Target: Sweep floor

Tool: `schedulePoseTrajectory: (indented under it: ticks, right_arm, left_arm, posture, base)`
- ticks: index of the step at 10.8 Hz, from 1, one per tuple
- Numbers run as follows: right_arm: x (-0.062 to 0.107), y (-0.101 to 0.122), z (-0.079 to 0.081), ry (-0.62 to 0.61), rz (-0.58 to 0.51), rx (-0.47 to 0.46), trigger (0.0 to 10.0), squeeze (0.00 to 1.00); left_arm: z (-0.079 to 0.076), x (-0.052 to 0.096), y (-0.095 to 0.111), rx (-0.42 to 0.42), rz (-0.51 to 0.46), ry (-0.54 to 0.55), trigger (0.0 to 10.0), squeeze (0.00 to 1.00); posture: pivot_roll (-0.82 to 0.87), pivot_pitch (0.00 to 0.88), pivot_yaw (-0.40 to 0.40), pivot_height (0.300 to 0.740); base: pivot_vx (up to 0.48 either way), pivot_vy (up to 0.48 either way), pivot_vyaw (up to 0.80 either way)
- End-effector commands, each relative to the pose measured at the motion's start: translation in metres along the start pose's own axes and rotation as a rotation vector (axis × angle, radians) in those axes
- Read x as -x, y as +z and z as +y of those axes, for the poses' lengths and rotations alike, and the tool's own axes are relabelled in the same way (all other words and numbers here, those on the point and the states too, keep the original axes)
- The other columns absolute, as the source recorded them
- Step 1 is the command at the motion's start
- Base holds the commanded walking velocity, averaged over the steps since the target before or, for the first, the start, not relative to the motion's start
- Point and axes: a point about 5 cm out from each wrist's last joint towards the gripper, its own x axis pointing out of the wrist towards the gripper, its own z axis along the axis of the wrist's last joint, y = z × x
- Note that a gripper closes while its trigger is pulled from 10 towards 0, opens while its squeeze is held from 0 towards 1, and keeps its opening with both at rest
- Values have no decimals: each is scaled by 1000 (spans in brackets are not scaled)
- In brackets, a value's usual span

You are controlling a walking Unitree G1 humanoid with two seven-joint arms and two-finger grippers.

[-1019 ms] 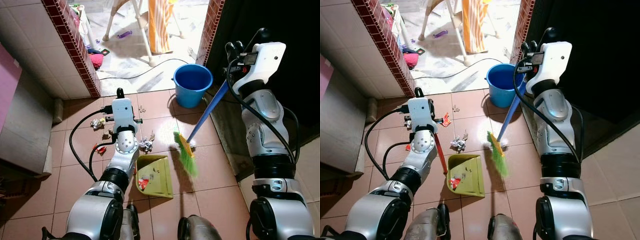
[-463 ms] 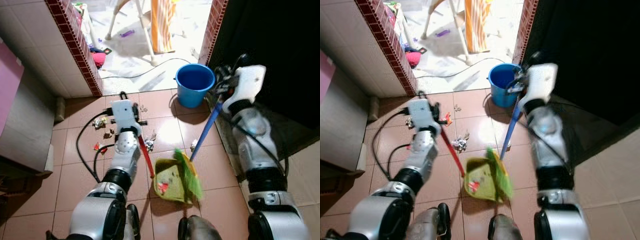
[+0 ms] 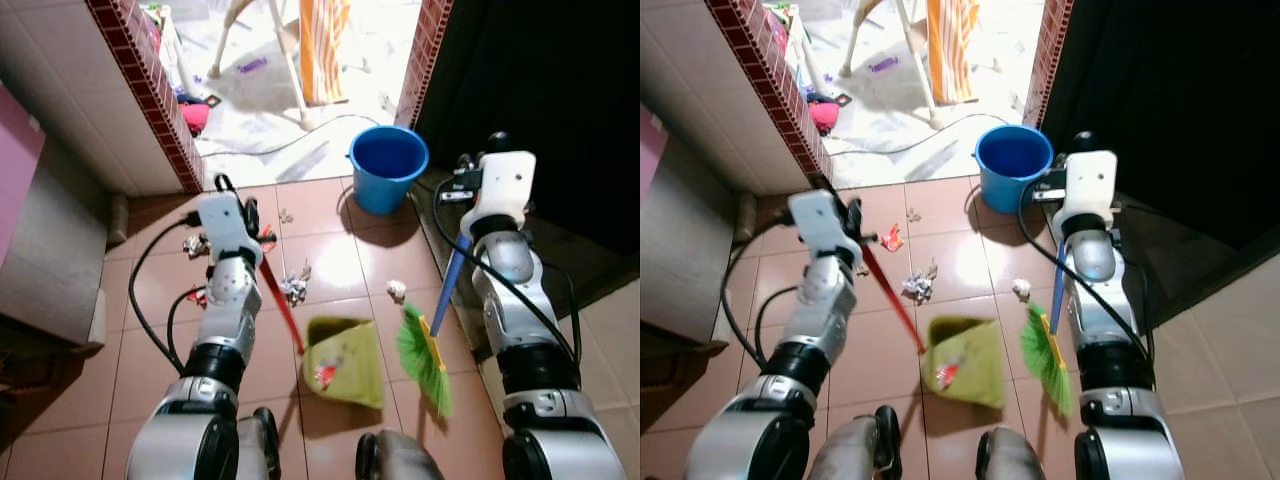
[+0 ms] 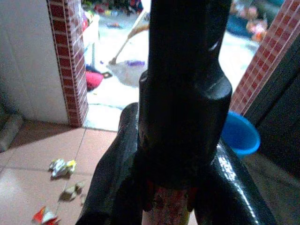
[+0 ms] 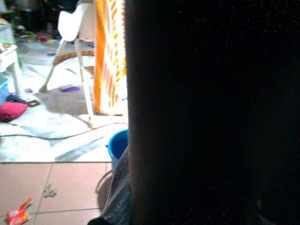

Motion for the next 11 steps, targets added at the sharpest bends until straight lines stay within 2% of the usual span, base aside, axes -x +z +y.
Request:
schedulePoseTrajectory:
  ticks: [1,3,5,7,8,9,11]
  right_arm:
    - [0,-5,-3,-29,25,-4,10000,0]
    - [4,-7,9,10,26,-45,10000,0]
    - [11,-18,15,22,62,-56,10000,0]
    - [15,-22,21,42,84,-80,10000,0]
    - [19,-22,30,88,85,-129,10000,0]
    - [21,-17,39,139,59,-203,10000,0]
    - [22,-15,42,154,50,-193,10000,0]
  left_arm:
    - [0,-3,19,30,-80,-7,10000,0]
    - [-4,-1,32,104,-101,-91,10000,0]
    - [-6,-1,43,128,-121,-154,10000,0]
    - [0,-3,51,97,-134,-148,10000,0]
    - [9,-7,61,50,-167,-117,10000,0]
    - [14,-8,66,43,-176,-96,10000,0]
    - [15,-8,72,38,-191,-96,10000,0]
  posture:
    - [-110,150,53,740]
    - [-100,139,54,740]
    - [-97,136,55,740]
    - [-98,134,57,740]
    - [-100,136,59,740]
    - [-100,136,59,740]
    - [-103,134,59,740]
  base:
    - [0,0,0]
    - [0,0,0]
    - [0,0,0]
    - [0,0,0]
    - [0,0,0]
    - [0,0,0]
    - [120,0,0]
